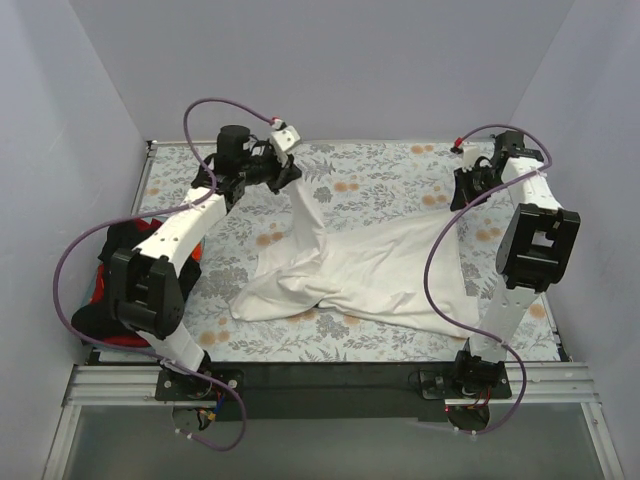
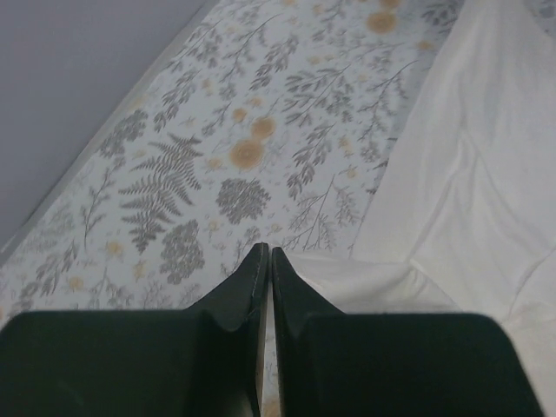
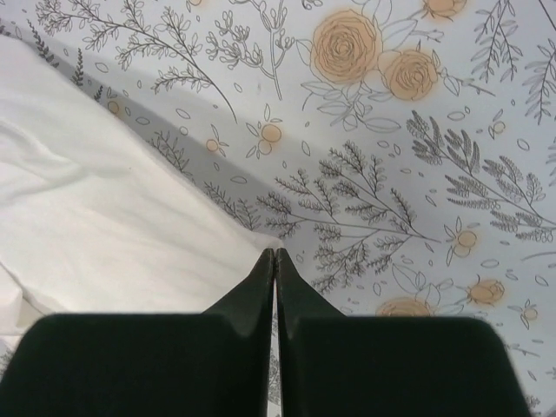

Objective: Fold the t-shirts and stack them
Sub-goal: Flatten the tshirt out

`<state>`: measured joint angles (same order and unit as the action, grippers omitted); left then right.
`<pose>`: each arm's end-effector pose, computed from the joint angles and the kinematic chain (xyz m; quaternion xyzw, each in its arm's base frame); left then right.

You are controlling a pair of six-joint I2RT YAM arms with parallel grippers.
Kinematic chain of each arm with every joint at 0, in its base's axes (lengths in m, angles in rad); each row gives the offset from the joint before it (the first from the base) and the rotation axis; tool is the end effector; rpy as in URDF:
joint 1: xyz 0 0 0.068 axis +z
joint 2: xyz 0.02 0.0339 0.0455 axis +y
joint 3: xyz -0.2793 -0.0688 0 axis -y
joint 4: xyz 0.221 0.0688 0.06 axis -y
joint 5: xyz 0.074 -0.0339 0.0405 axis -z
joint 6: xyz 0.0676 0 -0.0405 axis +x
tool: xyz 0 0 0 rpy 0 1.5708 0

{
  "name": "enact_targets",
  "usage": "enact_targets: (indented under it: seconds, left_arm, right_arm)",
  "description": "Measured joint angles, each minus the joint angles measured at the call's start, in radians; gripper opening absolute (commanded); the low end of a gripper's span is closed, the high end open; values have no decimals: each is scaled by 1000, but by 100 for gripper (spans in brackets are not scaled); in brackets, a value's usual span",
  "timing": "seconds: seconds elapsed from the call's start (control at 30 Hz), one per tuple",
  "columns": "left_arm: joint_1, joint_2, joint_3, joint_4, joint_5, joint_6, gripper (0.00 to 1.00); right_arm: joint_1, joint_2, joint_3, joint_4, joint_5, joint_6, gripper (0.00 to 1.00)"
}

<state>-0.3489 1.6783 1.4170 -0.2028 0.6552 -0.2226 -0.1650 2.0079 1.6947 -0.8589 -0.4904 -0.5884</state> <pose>0.3553 -0.1731 0.3349 0.2196 0.7932 -0.4029 0.4002 0.4184 -0.0374 0.2324 -0.2468 0.9195 0.1506 0.2662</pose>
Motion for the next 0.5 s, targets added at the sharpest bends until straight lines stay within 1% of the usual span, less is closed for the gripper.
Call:
enact_targets:
  seconds: [0.07, 0.23, 0.4, 0.5]
  left_arm:
    - [48, -26, -42, 3, -43, -37, 0]
    - [142, -20, -129, -14, -175, -97, 0]
    - [175, 40, -130, -32, -308, -123, 0]
    - [175, 127, -86, -51, -352, -141, 0]
  right_arm:
    - [-13, -23, -18, -1, 9, -5, 1]
    - [-32, -54, -62, -6, 30, -22, 1]
    - [-39, -55, -70, -6, 47, -26, 1]
    - [-41, -55, -70, -6, 47, -25, 1]
